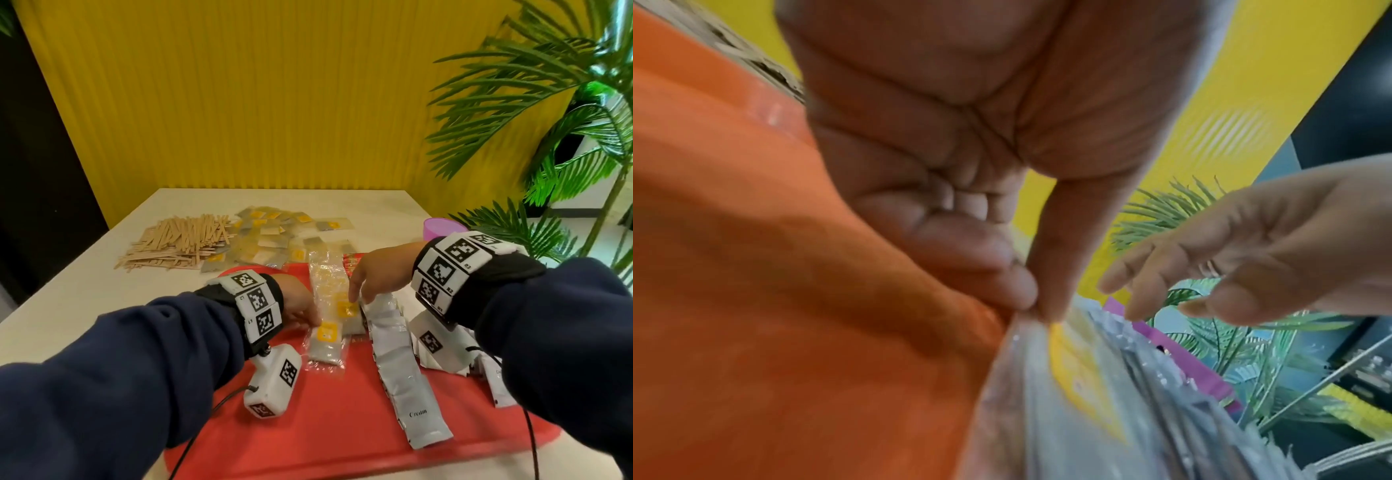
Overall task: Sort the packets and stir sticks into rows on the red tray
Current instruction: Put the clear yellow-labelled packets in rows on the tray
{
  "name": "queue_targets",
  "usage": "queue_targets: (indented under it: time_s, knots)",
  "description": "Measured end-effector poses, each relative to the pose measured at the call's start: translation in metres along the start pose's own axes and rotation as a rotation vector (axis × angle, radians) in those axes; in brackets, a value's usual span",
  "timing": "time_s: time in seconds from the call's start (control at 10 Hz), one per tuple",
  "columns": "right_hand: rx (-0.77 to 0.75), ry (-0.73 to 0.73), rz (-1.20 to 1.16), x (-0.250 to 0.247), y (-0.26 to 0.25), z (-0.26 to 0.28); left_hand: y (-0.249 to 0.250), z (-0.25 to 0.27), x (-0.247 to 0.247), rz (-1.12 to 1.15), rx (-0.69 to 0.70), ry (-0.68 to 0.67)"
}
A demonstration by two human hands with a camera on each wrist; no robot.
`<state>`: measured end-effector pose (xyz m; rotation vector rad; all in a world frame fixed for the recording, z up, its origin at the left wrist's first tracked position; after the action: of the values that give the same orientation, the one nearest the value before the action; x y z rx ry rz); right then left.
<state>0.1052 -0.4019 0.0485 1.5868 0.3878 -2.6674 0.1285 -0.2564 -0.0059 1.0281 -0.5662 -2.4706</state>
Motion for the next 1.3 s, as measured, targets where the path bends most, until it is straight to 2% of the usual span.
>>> queue_targets:
  time_s: [0.1,0.3,0.5,0.6,0.7,0.8,0.9,1.1,1.3]
  knots:
    - [-0.005,0.036,-0.003,0.000,0.003,0.005,0.002,-0.001,0.000,0.155,0.035,0.025]
    - [-0.080,0.136,-0.082,0.005,0.003,0.014,0.005,-0.008,0.009,0.257,0.097,0.077]
    - [-0.182,-0.100,0.077,0.031,-0.018,0.020,0.004,-0.012,0.009,0.168,0.083,0.153]
    - [-0.173,-0.090,0.186,0.044,-0.020,0.018,0.004,-0.014,0.006,0.199,0.039,0.166]
    - [-0.089,0.004,0.186,0.048,-0.017,0.015,0.004,-0.017,0.003,0.317,0.056,0.227]
    - [-0.074,0.030,0.176,0.047,-0.012,0.008,0.005,-0.019,0.003,0.391,0.172,0.304]
    - [-0.068,0.023,0.156,0.043,-0.009,0.005,0.009,-0.027,0.002,0.403,0.211,0.347]
    - [-0.179,-0.058,0.237,0.043,-0.011,0.015,0.012,-0.032,0.005,0.454,0.239,0.322]
    - [-0.181,-0.019,0.376,0.037,-0.017,0.020,0.017,-0.030,0.018,0.520,0.228,0.254]
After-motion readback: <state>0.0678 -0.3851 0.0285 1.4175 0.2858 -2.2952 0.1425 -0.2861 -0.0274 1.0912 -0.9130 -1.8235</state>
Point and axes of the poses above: each hand's wrist, its own z-axis away from the middle knuckle, its own x-axis out of the palm, y = z × x, the point moved 2 cm from there along -z, towards the middle knuckle, and after that the axes turned 5 degrees about -z, right-handed, at the moved point
